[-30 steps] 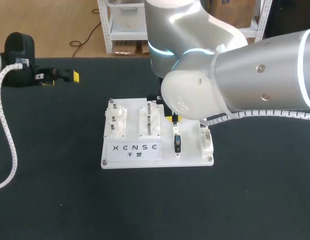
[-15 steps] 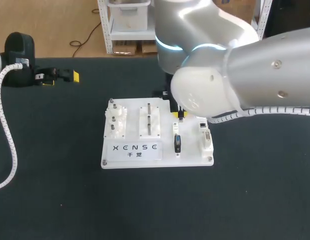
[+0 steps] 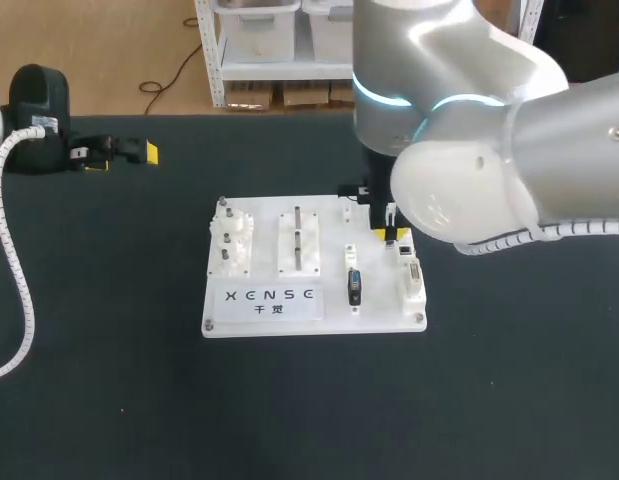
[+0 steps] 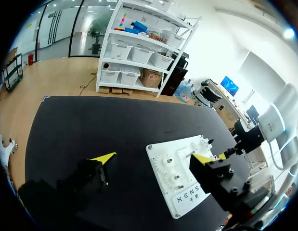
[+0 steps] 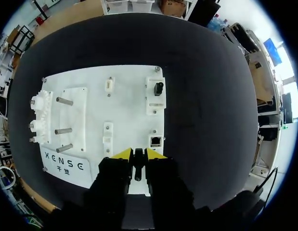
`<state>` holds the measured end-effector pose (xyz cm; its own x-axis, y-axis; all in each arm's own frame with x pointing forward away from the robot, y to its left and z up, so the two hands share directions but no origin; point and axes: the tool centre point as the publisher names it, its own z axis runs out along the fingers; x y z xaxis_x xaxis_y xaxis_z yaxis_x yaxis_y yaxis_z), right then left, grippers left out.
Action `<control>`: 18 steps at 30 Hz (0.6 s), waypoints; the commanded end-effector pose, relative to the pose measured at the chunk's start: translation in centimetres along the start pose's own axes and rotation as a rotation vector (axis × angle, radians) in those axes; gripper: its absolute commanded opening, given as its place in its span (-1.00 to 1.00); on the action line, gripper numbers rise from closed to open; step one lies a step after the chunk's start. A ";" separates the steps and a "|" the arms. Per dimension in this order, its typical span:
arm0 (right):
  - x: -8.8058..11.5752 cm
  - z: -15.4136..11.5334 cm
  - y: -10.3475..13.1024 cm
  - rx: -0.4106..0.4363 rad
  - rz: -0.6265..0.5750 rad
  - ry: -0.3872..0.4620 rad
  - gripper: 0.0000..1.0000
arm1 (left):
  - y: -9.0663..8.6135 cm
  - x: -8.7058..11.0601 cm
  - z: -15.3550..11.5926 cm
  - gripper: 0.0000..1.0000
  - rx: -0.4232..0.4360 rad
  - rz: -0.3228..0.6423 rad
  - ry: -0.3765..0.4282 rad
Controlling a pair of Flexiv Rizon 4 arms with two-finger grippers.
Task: Insert the USB connector, Ethernet cable, and multi-pin plug into their matching sockets one by one.
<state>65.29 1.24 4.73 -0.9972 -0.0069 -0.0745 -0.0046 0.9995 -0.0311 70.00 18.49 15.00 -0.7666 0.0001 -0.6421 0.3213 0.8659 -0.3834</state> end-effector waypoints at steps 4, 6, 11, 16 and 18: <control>0.4 0.1 -1.3 -0.004 0.003 -0.007 -1.00 | 0.0 0.0 0.0 1.00 0.000 0.000 0.000; 0.3 0.1 -1.5 -0.002 0.005 -0.008 -1.00 | 0.0 0.0 0.0 1.00 0.000 0.000 0.000; 0.1 0.3 -2.2 -0.006 0.011 -0.005 -1.00 | 0.0 0.0 0.0 1.00 0.000 0.000 0.000; -0.1 0.7 -2.6 -0.023 0.017 0.014 -1.00 | 0.0 0.0 0.0 1.00 0.000 0.000 0.000; -0.1 0.9 -2.6 -0.019 0.017 0.015 -1.00 | 0.0 0.0 0.0 1.00 0.000 0.000 0.000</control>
<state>65.31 -1.21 4.16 -0.9980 0.0117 -0.0624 0.0125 0.9998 -0.0130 70.00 18.49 15.00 -0.7666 0.0002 -0.6422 0.3214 0.8659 -0.3834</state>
